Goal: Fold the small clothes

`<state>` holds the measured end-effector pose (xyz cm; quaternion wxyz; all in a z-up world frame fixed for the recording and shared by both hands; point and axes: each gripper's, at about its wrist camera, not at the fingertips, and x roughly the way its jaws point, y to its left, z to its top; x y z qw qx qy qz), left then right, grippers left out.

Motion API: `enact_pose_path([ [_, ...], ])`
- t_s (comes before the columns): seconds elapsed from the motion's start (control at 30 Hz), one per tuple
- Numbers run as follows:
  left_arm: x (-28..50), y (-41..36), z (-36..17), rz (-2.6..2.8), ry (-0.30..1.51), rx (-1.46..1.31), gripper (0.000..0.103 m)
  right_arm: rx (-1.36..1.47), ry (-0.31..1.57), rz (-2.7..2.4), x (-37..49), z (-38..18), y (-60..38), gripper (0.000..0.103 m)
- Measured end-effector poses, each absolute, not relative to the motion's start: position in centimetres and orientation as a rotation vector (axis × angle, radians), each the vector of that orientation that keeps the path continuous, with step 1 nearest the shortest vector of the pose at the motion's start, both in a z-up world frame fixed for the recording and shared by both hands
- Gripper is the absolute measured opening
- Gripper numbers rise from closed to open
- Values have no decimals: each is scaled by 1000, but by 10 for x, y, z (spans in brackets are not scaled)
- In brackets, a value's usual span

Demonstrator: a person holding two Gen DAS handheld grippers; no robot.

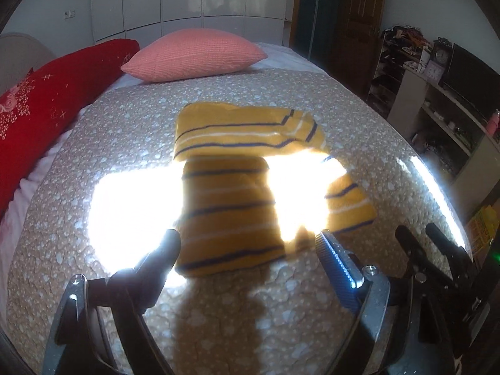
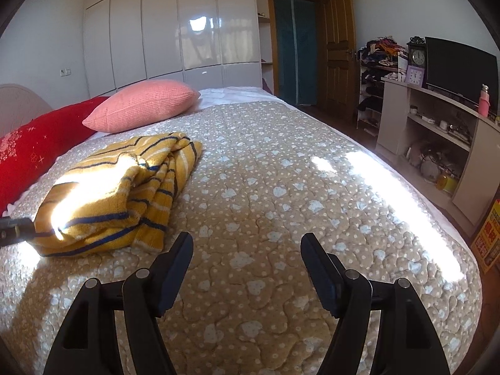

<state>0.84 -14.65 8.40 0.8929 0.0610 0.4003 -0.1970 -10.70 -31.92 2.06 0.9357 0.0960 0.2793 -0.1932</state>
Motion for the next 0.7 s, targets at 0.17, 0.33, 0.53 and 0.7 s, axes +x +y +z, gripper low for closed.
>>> enact_pose_path([
  [0.17, 53, -191, 98, -428, 815, 163, 87, 249, 570, -399, -111, 21, -326, 76],
  [0.33, 105, -235, 69, -448, 973, 190, 87, 273, 565, -389, -113, 23, -330, 76],
  [0.53, 133, -274, 41, -401, 1047, 282, 92, 328, 584, -376, -112, 19, -339, 76],
  [0.7, 135, -283, 83, -506, 921, 266, 89, 413, 610, -368, -112, 13, -351, 76],
])
